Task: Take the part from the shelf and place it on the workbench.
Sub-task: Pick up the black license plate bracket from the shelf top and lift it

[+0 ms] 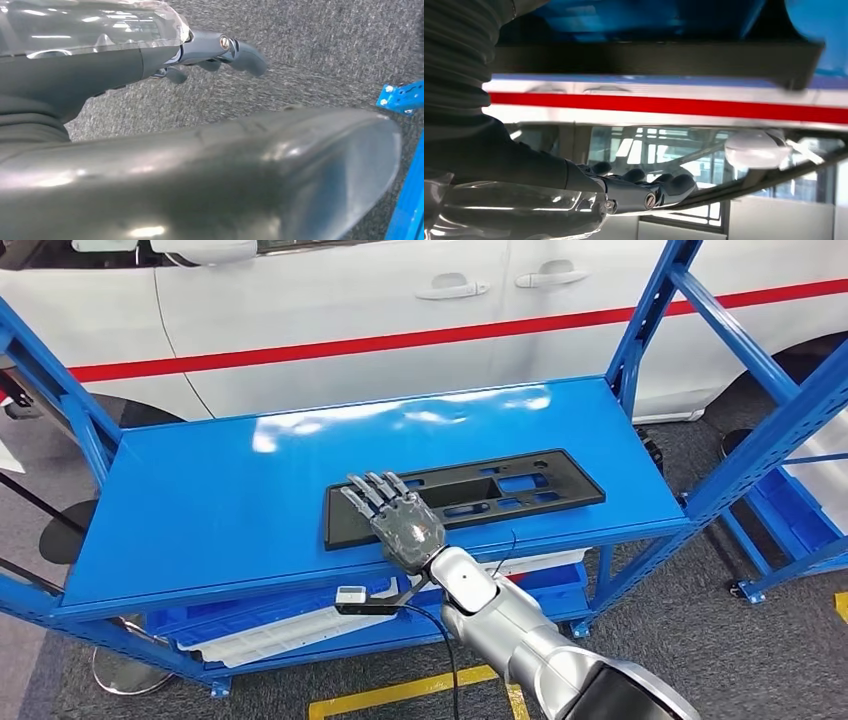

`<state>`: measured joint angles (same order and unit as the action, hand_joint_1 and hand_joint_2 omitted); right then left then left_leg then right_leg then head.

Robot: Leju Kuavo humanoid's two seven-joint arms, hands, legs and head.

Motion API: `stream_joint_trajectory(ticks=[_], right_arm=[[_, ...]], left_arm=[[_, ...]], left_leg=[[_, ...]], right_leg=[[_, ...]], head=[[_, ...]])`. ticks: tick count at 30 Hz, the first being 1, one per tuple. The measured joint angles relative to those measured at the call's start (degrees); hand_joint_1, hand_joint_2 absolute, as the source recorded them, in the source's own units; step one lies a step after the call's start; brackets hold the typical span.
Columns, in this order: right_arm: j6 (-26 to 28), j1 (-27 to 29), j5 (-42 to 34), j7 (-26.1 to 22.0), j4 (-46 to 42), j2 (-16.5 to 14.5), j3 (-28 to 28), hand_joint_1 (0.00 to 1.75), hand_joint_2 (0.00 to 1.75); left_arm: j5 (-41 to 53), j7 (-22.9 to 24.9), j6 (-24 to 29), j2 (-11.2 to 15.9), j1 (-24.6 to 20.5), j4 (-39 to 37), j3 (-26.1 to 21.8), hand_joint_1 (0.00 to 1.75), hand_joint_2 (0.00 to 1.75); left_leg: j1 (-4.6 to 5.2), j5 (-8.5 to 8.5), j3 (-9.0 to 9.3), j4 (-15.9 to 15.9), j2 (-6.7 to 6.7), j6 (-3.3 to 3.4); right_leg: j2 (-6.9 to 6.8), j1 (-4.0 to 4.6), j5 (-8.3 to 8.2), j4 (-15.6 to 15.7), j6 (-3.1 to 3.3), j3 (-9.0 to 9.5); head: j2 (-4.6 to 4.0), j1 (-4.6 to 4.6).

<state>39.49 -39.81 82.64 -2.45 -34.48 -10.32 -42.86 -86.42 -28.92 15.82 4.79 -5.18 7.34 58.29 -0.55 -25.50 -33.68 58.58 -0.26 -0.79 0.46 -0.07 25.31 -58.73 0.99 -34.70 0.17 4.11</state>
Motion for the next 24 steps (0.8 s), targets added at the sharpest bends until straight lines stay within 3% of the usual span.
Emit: stream_joint_trajectory(ticks=[2, 4, 5, 7, 8, 9, 10, 11, 13, 14, 16, 19, 21, 23, 24], right_arm=[[-0.1, -0.7, 2.9, 2.4, 1.7, 0.0, 0.0, 0.0, 1.75], [-0.6, -1.7, 5.1, 4.7, 3.5, 0.1, 0.0, 0.0, 1.75], [-1.2, -2.3, 5.8, 6.0, 4.4, 0.2, 0.0, 0.0, 1.75], [-2.5, -3.2, 6.6, 8.5, 6.1, 0.5, -0.1, 0.0, 1.75], [-2.9, -3.5, 6.8, 9.3, 6.9, 0.7, -0.1, 0.0, 1.75], [-3.1, -3.8, 6.9, 9.6, 7.5, 0.9, -0.1, 0.0, 1.75], [-3.2, -4.1, 6.9, 9.8, 7.9, 1.0, -0.1, 0.0, 1.75], [-3.3, -4.5, 7.0, 9.8, 8.3, 1.1, -0.2, 0.02, 1.75], [-3.7, -5.3, 7.2, 10.5, 8.9, 1.2, -0.4, 0.12, 1.75], [-4.1, -5.6, 7.2, 11.2, 9.2, 1.3, -0.6, 0.22, 1.75], [-5.4, -6.2, 7.3, 13.3, 9.9, 1.5, -0.9, 0.46, 1.75], [-7.1, -7.2, 7.1, 16.3, 11.0, 2.5, -1.1, 0.92, 1.75], [-7.7, -7.9, 6.9, 17.2, 11.9, 3.4, -1.1, 1.2, 1.75], [-8.0, -8.1, 6.7, 17.6, 12.7, 4.4, -1.1, 1.45, 1.75], [-8.2, -8.2, 6.7, 17.7, 13.1, 4.8, -1.1, 1.55, 1.75]], left_arm=[[0.0, -0.1, 0.0, 0.0, 0.1, 0.0, 0.0, 0.0, 0.0], [0.0, -0.3, 0.0, 0.1, 0.2, 0.0, 0.0, 0.0, 0.0], [0.0, -0.4, 0.0, 0.1, 0.1, 0.0, 0.0, 0.0, 0.0], [0.0, -0.6, -0.1, 0.1, 0.1, 0.0, 0.0, 0.0, 0.0], [0.0, -0.6, -0.1, 0.1, 0.1, 0.0, 0.0, 0.0, 0.0], [0.0, -0.6, -0.1, 0.1, 0.2, 0.0, -0.1, 0.0, 0.0], [0.0, -0.6, -0.1, 0.2, 0.3, 0.0, -0.1, 0.0, 0.0], [0.0, -0.6, -0.1, 0.2, 0.3, 0.0, -0.1, 0.0, 0.0], [0.0, -0.6, -0.1, 0.2, 0.2, 0.0, -0.1, 0.0, 0.0], [0.0, -0.7, -0.1, 0.2, 0.2, 0.0, -0.1, 0.0, 0.0], [0.0, -0.8, -0.2, 0.2, 0.2, 0.0, -0.2, 0.0, 0.0], [0.0, -1.0, -0.3, 0.2, 0.2, 0.0, -0.4, 0.0, 0.0], [0.0, -1.1, -0.4, 0.2, 0.3, 0.0, -0.5, 0.0, 0.0], [0.0, -1.1, -0.6, 0.3, 0.5, 0.0, -0.5, 0.0, 0.0], [0.0, -1.1, -0.7, 0.4, 0.6, 0.0, -0.5, 0.0, 0.0]], left_leg=[[0.04, 0.1, 0.05, -0.2, -0.07, 0.69], [-0.18, 0.39, 0.16, -0.6, 0.01, 1.44], [-0.32, 0.52, 0.22, -0.8, 0.06, 1.76], [-0.29, 0.53, 0.22, -0.8, 0.1, 2.06], [-0.27, 0.5, 0.24, -0.7, 0.1, 2.12], [-0.26, 0.45, 0.29, -0.7, 0.09, 2.14], [-0.26, 0.4, 0.37, -0.7, 0.08, 2.14], [-0.25, 0.32, 0.5, -0.6, 0.07, 2.09], [-0.14, 0.1, 0.69, -0.5, 0.01, 1.8], [-0.04, 0.01, 0.69, -0.4, -0.02, 1.57], [0.12, -0.04, 0.67, -0.5, -0.06, 1.02], [0.03, -0.82, 0.42, 0.3, -0.01, 0.15], [-0.11, -3.77, -1.71, 5.1, 0.05, -0.23], [-0.2, -7.23, -5.24, 12.9, 0.06, -0.54], [-0.23, -7.83, -6.45, 15.5, 0.06, -0.65]], right_leg=[[0.0, 0.07, -0.05, 0.1, -0.63, -0.07], [-0.05, 0.02, 1.07, -1.3, -1.26, -0.66], [-0.08, 0.0, 2.49, -3.7, -1.5, -1.72], [-0.14, -0.19, 6.11, -11.3, -1.79, -5.3], [-0.15, -0.26, 7.25, -14.8, -1.88, -7.02], [-0.16, -0.3, 7.36, -16.6, -1.91, -7.96], [-0.17, -0.32, 6.36, -16.0, -1.87, -7.77], [-0.18, -0.32, 4.46, -13.1, -1.74, -6.37], [-0.22, -0.14, 0.88, -4.6, -1.29, -2.22], [-0.22, -0.02, -0.07, -1.6, -1.07, -0.81], [-0.16, 0.26, -0.27, 0.1, -0.75, -0.13], [-0.26, -0.13, -0.67, 0.8, 0.16, 0.18], [-0.46, -0.31, -0.87, 1.2, 0.62, 0.38], [-0.52, -0.28, -0.86, 1.2, 0.73, 0.36], [-0.48, -0.27, -0.85, 1.2, 0.73, 0.38]], head=[[0.0, 0.01], [0.0, 0.0], [0.0, 0.0], [0.0, 0.0], [0.0, 0.0], [0.0, 0.0], [0.0, 0.0], [0.0, 0.0], [0.0, 0.0], [0.0, 0.0], [0.0, 0.0], [0.0, 0.0], [0.0, 0.0], [0.0, 0.0], [0.0, 0.0]])
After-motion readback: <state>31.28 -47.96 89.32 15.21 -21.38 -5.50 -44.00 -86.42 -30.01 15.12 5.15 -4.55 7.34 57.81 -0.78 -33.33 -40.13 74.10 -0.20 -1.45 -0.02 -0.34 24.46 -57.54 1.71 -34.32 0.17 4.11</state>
